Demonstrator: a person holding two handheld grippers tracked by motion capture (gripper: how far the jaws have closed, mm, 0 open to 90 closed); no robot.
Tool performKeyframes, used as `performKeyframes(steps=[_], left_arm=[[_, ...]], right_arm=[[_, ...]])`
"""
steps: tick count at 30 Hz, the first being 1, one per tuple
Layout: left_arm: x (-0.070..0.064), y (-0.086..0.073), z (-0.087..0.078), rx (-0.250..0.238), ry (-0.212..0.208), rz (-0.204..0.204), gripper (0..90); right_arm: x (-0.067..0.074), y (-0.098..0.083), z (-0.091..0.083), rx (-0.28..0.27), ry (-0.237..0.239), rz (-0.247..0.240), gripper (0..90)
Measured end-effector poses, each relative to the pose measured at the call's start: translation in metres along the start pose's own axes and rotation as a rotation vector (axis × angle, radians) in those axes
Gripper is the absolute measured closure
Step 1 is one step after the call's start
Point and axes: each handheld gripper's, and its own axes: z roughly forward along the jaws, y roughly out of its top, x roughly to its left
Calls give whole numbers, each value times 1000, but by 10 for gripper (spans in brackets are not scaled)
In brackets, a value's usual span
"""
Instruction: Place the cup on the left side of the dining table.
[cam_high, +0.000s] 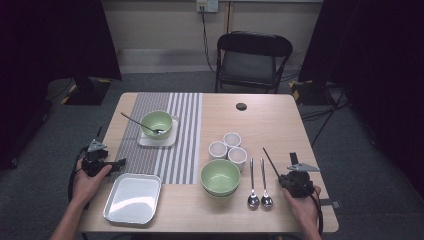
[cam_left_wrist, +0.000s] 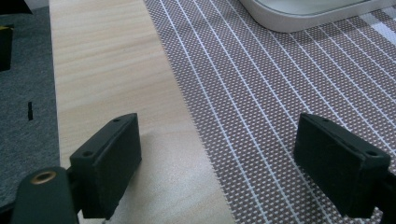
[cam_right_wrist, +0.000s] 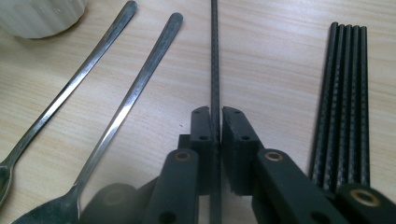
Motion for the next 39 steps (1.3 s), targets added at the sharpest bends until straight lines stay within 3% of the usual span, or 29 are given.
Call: performKeyframes(steps=[1,9,15,27,33,39], left_arm=[[0,0,0,0,-1,1,145],[0,0,0,0,0,0,145],[0,0,0,1,0,2,145],[0,0,0,-1,-2,0,145],[0,0,0,0,1,-2,148],[3,2,-3,17,-14,-44,165]], right_arm=[[0,1,0,2,3,14,863],[1,2,0,11,3,-15,868],[0,5,-7,-29,2,-1,868],[2,-3,-10,-8,-3,-12,868],[3,-2,-16,-38,-1,-6,868],[2,2,-18,-54,13,5,868]])
